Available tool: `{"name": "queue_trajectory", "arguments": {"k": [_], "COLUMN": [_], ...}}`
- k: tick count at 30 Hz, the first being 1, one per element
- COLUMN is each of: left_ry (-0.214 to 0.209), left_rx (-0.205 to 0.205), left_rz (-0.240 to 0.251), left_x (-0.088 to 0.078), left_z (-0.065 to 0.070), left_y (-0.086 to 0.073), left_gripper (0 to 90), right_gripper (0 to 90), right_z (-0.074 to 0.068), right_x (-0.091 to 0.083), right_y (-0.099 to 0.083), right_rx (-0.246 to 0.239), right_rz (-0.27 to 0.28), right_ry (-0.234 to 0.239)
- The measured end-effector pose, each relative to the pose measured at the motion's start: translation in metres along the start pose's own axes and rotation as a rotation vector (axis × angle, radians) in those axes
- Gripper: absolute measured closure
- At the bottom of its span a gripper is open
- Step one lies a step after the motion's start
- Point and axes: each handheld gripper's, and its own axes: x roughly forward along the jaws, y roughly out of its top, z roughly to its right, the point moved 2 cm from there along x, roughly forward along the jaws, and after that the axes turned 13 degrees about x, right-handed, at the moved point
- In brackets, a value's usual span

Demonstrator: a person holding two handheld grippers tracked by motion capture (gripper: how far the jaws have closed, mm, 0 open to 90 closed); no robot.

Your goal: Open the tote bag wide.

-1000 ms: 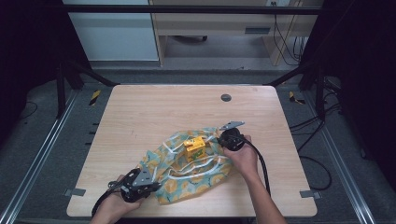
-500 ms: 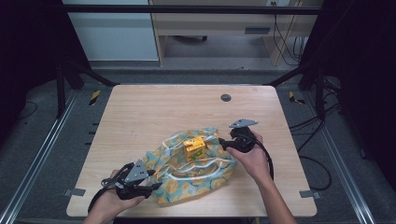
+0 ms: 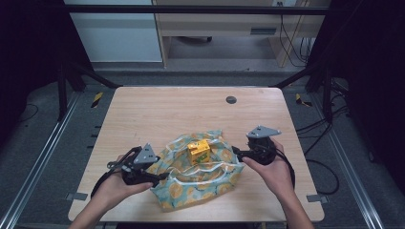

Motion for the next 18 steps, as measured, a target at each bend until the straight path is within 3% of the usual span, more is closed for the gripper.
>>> {"name": "queue_trajectory", "arguments": {"k": [4,9,14,18], "left_ry": [0.01,0.002,-0.013,0.006], "left_rx": [-0.003,0.0,0.011,0.017], "left_rz": [-0.038,-0.083,-0.115,-0.137], "left_x": [0.018,0.041,0.062,0.073], "left_z": [-0.019,-0.032,-0.037,-0.038], "left_y": [0.011,0.015,0.017,0.014], "left_gripper": [37.2,38.5,42.4,54.6], "right_gripper": [34.9,34.0,27.8,21.7], "right_z": [-0.006,-0.013,-0.022,-0.032], "right_x": [-0.009,-0.012,-0.001,0.013], "right_y": [-0.017,-0.034,-0.047,-0.052], "right_rx": [-0.026,-0.033,-0.032,-0.052], "right_rz": [-0.016,-0.049,-0.078,-0.105], "right_ry": [0.026,0.049,0.072,0.09]}}
